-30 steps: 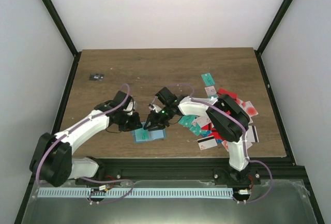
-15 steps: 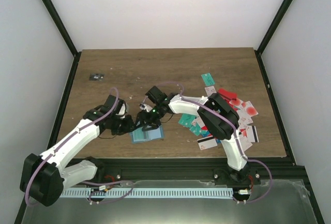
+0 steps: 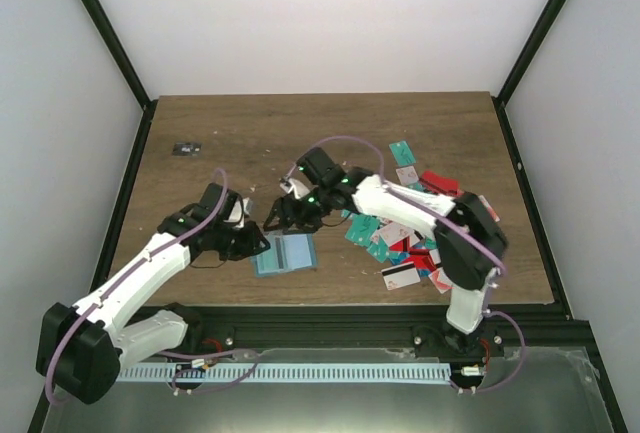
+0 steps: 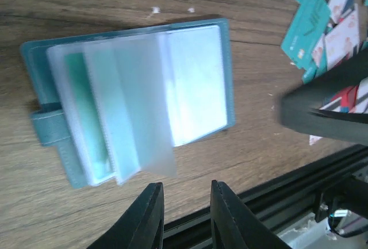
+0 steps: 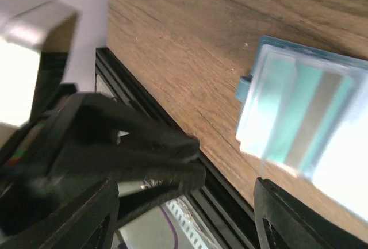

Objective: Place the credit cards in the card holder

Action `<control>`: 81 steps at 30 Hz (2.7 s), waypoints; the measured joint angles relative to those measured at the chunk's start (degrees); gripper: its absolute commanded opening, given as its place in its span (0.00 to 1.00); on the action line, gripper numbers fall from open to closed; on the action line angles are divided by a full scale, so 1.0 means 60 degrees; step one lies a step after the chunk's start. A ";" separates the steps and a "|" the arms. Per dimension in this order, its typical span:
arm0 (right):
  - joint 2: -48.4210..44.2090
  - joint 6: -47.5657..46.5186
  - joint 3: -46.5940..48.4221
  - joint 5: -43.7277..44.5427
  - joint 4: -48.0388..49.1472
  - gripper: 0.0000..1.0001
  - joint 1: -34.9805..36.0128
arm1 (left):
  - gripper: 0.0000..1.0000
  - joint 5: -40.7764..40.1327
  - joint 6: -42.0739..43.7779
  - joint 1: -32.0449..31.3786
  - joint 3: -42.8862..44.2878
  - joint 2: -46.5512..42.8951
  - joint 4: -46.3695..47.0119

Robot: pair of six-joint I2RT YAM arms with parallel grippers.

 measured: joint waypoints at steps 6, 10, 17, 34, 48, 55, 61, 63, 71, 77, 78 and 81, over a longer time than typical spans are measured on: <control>-0.2863 0.0113 -0.1749 0.1756 -0.0863 0.75 -0.0517 | 0.25 0.0554 0.0055 -0.0521 0.0055 0.0248 0.0761; -0.4284 0.0729 -0.3268 0.3326 -0.1971 0.79 -0.1038 | 0.25 0.0725 0.0055 -0.1147 0.0331 0.0936 0.1359; -0.5639 0.2426 -0.4725 0.6011 -0.4568 0.77 -0.1774 | 0.24 0.0765 0.0040 -0.2568 0.1348 0.2787 0.2473; -0.5490 0.2878 -0.6481 0.8025 -0.4557 0.46 -0.4095 | 0.24 0.0481 -0.0831 -0.4084 0.1330 0.3213 0.3515; -0.5490 0.2554 -0.7490 0.6863 -0.2951 0.24 -0.4149 | 0.24 -0.0018 -0.1523 -0.4131 0.0229 0.1381 0.3450; -0.5541 0.2896 -0.7610 0.5872 -0.2226 0.27 -0.3326 | 0.24 -0.0051 -0.1734 -0.4142 -0.0095 0.1300 0.3588; -0.6258 0.3027 -0.7821 0.5661 -0.2830 0.55 -0.3038 | 0.23 0.0146 -0.1657 -0.4328 0.0058 0.2000 0.3942; -0.6655 0.3016 -0.7952 0.5614 -0.3359 0.61 -0.3038 | 0.23 0.0248 -0.1596 -0.4448 0.0277 0.2448 0.4051; -0.7970 0.3337 -0.8003 0.5180 -0.4779 0.67 -0.3031 | 0.23 0.0780 -0.0987 -0.4681 0.1905 0.4889 0.4422; -0.8910 0.4080 -0.8335 0.4441 -0.4874 0.67 -0.2911 | 0.23 0.1311 -0.0543 -0.4732 0.3253 0.6652 0.4543; -0.9041 0.4269 -0.8531 0.4284 -0.4787 0.67 -0.2845 | 0.23 0.1406 -0.0466 -0.4754 0.3461 0.6900 0.4539; -0.9256 0.4732 -0.9001 0.4018 -0.4703 0.67 -0.2699 | 0.23 0.1679 -0.0259 -0.4816 0.4105 0.7563 0.4455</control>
